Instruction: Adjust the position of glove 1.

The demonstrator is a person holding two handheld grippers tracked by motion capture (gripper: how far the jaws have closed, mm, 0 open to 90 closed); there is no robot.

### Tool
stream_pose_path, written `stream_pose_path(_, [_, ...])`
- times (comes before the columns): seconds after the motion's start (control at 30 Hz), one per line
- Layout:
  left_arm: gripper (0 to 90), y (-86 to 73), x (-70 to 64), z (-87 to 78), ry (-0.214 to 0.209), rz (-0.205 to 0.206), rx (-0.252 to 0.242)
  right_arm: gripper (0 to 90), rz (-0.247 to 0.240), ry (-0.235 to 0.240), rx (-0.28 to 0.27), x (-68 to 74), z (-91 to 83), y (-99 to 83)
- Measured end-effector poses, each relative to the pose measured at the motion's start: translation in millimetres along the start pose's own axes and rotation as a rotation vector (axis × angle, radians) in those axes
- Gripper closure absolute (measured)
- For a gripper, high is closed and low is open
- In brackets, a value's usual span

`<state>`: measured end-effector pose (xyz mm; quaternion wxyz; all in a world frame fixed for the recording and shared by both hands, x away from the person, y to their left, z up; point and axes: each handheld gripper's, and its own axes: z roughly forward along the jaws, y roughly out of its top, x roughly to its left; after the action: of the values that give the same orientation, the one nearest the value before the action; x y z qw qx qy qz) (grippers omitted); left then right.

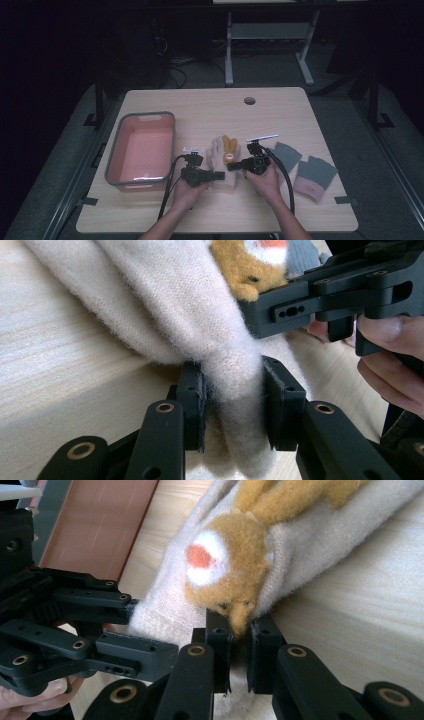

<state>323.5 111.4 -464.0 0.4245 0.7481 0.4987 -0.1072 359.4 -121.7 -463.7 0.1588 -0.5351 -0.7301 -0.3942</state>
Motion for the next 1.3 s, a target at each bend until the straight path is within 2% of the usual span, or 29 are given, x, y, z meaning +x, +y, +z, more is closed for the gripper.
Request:
stream_pose_path(0.43, [66.0,2.0,-2.3,-4.9,-0.025,0.010,-0.012,82.7,-0.006,0.017,0.005,4.2,-6.8,1.4])
stream_pose_path(0.8, [66.2,7.0,-6.8,-11.4,-0.043,0.033,-0.020,82.8,0.003,0.040,-0.021,6.4,-14.3,1.7])
stream_pose_path(1.3, [66.3,19.2,-12.8,-25.6,-0.068,0.066,-0.046,82.9,-0.024,0.055,-0.052,19.2,-27.8,11.2])
